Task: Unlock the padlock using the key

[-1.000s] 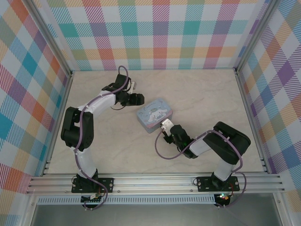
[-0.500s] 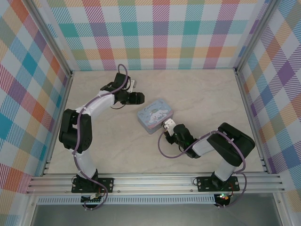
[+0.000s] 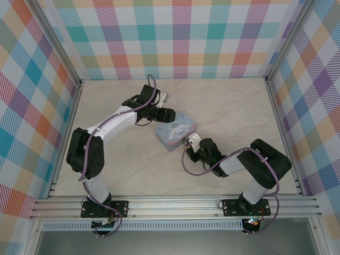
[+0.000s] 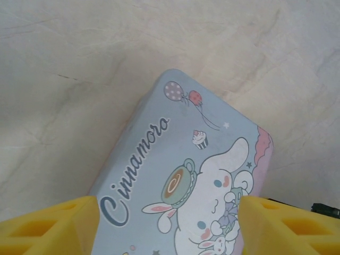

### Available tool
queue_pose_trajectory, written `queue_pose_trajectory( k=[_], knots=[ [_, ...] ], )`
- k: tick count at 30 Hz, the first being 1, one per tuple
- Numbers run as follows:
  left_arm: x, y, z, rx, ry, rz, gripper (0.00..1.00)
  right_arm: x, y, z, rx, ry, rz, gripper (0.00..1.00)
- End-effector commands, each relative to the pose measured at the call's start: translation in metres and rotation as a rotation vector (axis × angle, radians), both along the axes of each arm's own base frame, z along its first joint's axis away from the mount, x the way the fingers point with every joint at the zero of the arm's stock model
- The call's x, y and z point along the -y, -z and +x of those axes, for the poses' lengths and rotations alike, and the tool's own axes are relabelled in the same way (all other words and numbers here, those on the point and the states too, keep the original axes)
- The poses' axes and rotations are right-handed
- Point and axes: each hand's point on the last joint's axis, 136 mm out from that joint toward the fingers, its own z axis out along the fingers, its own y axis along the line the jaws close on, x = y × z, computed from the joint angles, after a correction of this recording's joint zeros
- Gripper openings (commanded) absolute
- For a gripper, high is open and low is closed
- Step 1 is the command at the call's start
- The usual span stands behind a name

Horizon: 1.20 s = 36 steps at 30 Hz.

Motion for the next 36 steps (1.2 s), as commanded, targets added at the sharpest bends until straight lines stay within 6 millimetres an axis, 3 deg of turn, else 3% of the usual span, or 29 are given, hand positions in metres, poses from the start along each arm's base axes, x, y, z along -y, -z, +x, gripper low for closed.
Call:
queue_pose_trajectory(
  k=[1,11,20,36],
  knots=[
    [0.010,0.012,0.003,-0.027,0.010,-0.002,0.69,0.000,-0.001,-0.008,-0.050,-0.019,0.062,0.01],
    [0.000,0.052,0.005,-0.064,-0.035,0.082,0.67,0.010,-0.013,-0.010,-0.102,-0.022,0.163,0.00],
    [-0.016,0.077,-0.003,-0.083,-0.060,0.152,0.67,0.012,-0.010,-0.009,-0.143,-0.009,0.178,0.00],
    [-0.029,0.085,-0.008,-0.069,-0.067,0.211,0.67,0.007,-0.034,-0.017,-0.249,-0.062,0.375,0.00]
  ],
)
